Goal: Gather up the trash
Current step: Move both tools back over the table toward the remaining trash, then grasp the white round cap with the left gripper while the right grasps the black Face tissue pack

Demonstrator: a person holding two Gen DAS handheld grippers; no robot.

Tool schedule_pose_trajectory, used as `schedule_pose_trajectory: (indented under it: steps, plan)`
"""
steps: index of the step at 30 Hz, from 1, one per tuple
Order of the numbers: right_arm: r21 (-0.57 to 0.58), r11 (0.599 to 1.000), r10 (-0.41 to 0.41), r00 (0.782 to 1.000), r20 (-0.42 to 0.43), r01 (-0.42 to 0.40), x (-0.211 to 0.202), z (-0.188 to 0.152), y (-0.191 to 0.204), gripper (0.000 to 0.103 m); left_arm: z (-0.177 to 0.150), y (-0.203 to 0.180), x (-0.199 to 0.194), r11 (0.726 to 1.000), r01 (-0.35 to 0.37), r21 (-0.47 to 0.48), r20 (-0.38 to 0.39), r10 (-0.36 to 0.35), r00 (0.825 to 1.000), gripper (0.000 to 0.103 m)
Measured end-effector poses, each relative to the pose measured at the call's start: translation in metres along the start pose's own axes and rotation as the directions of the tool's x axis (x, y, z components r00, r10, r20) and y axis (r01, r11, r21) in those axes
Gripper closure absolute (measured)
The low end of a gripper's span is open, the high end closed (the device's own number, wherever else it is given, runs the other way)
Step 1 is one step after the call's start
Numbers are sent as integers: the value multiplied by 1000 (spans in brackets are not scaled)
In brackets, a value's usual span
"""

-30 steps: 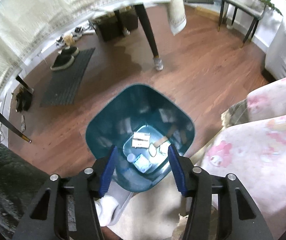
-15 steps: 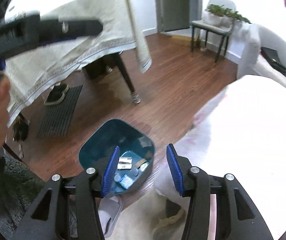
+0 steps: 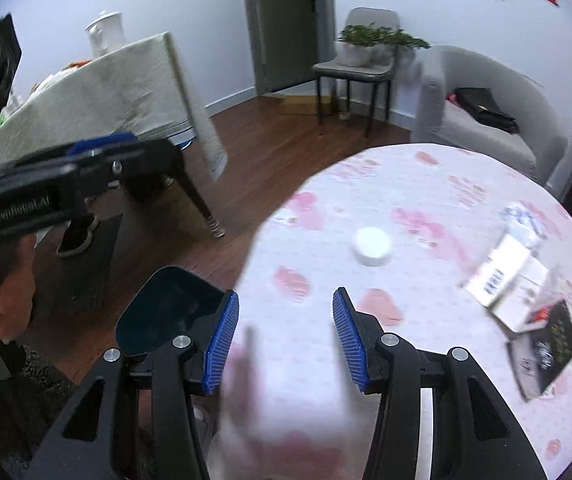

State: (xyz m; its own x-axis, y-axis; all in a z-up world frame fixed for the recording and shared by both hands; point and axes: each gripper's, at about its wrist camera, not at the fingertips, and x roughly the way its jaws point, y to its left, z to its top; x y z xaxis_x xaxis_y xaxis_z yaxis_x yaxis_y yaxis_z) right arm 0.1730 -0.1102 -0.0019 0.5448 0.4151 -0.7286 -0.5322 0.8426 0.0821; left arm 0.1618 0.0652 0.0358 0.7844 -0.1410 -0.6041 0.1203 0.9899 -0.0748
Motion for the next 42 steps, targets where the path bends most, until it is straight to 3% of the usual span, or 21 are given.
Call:
schedule_pose_trajectory:
  steps: [19, 23, 27, 32, 42]
  plan:
    - [102, 989, -110, 993, 31, 106, -34, -24, -80, 53, -8, -65, 66, 995, 82, 50, -97, -77, 992, 32]
    - [116, 986, -124, 992, 39, 119, -41, -30, -92, 39, -11, -76, 78, 993, 90, 74, -118, -81, 990, 32]
    - [126, 983, -142, 988, 53, 134, -49, -33, -103, 34, -13, -85, 88, 991, 106, 85, -130, -94, 987, 33]
    - [120, 980, -166, 984, 63, 158, -56, -38, -113, 27, -14, -96, 100, 989, 122, 82, -146, -109, 983, 37]
    - [126, 971, -209, 977, 40, 202, -64, -53, -149, 23, -12, -105, 112, 990, 112, 89, -175, -95, 980, 55]
